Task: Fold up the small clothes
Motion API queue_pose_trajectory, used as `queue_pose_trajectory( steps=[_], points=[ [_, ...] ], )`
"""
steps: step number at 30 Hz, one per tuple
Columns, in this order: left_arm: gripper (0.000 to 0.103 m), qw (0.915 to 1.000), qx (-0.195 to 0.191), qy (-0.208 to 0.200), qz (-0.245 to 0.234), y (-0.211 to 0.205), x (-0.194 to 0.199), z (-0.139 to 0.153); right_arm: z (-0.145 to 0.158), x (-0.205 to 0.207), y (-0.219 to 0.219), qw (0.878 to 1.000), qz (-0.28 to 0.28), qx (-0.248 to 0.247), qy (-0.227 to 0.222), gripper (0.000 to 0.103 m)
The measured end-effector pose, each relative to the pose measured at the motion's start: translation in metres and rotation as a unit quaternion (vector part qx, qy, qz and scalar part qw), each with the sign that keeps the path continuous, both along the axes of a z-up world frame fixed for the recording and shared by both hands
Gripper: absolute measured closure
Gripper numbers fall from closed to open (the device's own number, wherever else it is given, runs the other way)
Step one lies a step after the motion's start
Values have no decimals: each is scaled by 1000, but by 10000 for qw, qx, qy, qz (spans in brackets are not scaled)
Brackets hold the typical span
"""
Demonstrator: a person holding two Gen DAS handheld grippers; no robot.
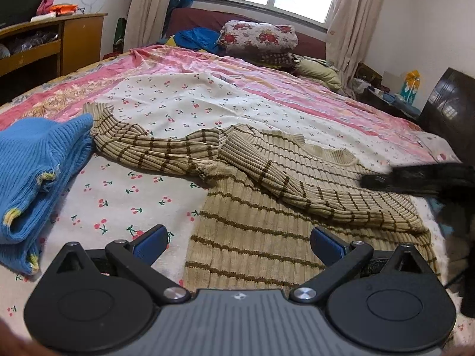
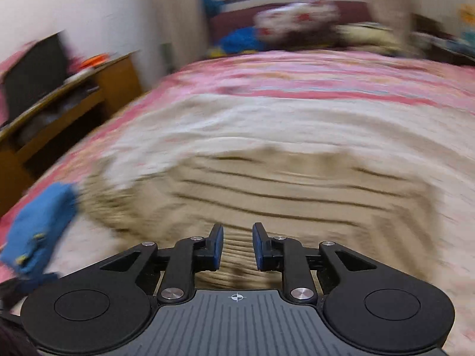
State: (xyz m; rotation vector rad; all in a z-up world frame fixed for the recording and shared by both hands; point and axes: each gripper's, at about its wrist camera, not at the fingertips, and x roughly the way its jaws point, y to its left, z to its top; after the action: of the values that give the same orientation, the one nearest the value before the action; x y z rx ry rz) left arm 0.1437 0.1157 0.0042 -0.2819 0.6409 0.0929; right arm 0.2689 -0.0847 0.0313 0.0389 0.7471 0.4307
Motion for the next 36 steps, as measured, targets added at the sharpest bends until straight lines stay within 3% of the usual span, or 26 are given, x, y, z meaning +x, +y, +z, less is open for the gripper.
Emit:
queue_pose_trajectory(
  steps=[4,6,8,16,18,19,25,28,33,36],
  points=[
    [0,9998,192,2,-54,-8,2,-3,-22,11,-49,9911,-1150,-671,74,80],
    [0,9996,262,34,-69,-11,3,-6,-35,16,-69,9854,-1472,-828,219,87],
    [0,9995,319,68,-54,-12,5,-8,-38,15,-80,9865,-1481,-677,153,90],
    [0,9991,406,110,10,-13,7,-11,-32,13,-76,9846,-1479,-931,41,91],
    [0,9991,429,73,16,-11,7,-10,-24,5,-72,9817,-1589,-1042,-141,88],
    [0,9990,455,37,29,-10,6,-8,-20,1,-68,9816,-1542,-1095,-275,81],
    [0,9987,428,-68,260,5,5,-1,2,-28,-12,9915,-292,-936,-852,79],
    [0,9986,360,-108,384,15,4,2,4,-32,23,9934,602,-619,-760,80],
    [0,9977,320,-185,573,31,2,7,-12,-45,81,9761,1696,-990,-933,80],
    [0,9977,205,-182,613,37,2,7,-18,-46,99,9705,1878,-1139,-991,81]
  ],
)
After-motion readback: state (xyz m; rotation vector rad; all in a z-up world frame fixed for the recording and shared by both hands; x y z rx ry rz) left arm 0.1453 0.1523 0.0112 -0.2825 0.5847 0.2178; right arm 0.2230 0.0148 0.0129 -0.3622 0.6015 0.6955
